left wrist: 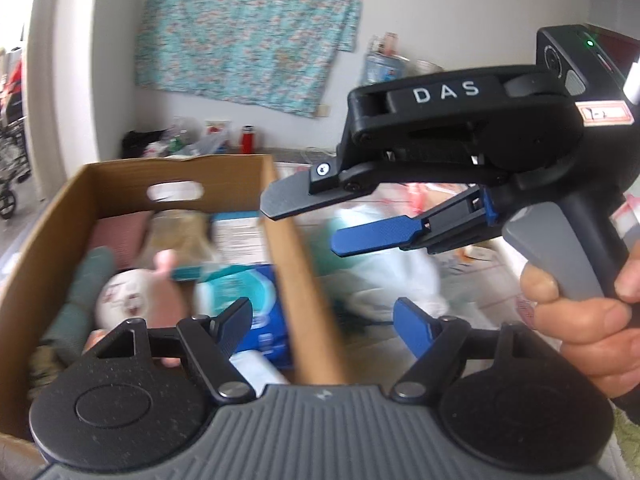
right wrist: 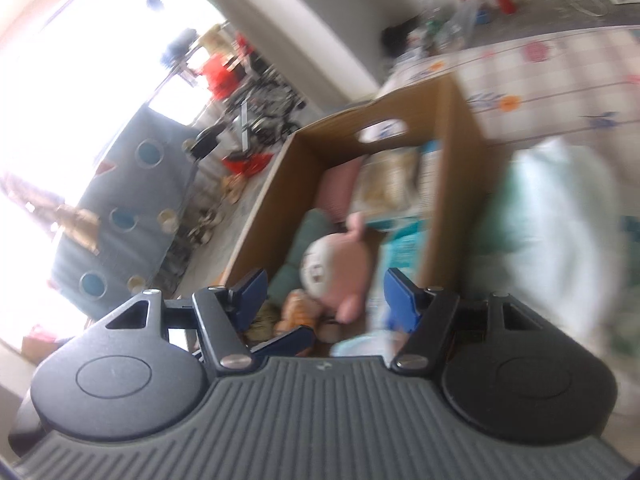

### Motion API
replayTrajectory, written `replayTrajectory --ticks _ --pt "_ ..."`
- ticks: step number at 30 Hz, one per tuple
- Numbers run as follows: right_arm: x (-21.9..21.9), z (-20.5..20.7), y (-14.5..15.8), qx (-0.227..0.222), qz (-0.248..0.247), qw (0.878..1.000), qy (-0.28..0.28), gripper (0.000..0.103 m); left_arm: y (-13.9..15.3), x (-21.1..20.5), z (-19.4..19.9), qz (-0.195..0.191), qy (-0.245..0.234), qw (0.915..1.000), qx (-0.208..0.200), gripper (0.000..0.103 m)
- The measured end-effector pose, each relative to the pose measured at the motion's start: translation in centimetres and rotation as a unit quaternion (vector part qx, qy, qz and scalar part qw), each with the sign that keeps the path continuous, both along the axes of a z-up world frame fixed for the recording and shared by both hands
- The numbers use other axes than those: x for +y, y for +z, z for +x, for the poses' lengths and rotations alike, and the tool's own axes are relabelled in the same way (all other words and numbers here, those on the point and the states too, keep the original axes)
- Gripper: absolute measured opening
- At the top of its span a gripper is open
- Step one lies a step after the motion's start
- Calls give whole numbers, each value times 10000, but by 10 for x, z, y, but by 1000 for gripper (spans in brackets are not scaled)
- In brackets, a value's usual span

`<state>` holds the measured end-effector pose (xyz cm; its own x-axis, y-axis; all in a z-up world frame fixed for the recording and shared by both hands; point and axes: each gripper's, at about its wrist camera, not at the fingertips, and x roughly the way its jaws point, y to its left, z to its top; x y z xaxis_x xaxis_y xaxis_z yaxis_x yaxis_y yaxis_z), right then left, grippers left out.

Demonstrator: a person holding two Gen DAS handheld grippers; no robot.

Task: Organize soft objects
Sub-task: 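Move the right tool back to the gold packet on the bed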

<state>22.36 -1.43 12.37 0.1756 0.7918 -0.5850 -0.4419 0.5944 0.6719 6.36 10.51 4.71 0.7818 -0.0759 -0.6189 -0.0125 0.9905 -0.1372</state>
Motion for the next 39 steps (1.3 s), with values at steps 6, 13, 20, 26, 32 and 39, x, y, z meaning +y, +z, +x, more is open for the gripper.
replayTrajectory --ticks 6,13,20,26,32,39 --pt "-70 17 -15 -14 -263 9980 -579 65 -11 -45 32 -19 -476 9989 -2 79" --pt "-154 45 -33 -98 -658 9889 -1332 65 -20 -100 84 228 -956 9951 -69 78" --pt "-232 93 -51 -282 -995 9700 -2200 65 -38 -162 149 594 -1463 9874 62 73" --pt "-281 140 -74 -131 -1065 9573 -2685 52 -64 -202 202 1053 -1890 9755 398 68" --pt "-300 182 -107 259 -1074 9551 -2749 48 -79 -221 249 913 -2084 9710 742 70" --pt "-297 212 -148 637 -1148 9535 -2713 46 -105 -249 290 1103 -2093 9660 1046 71"
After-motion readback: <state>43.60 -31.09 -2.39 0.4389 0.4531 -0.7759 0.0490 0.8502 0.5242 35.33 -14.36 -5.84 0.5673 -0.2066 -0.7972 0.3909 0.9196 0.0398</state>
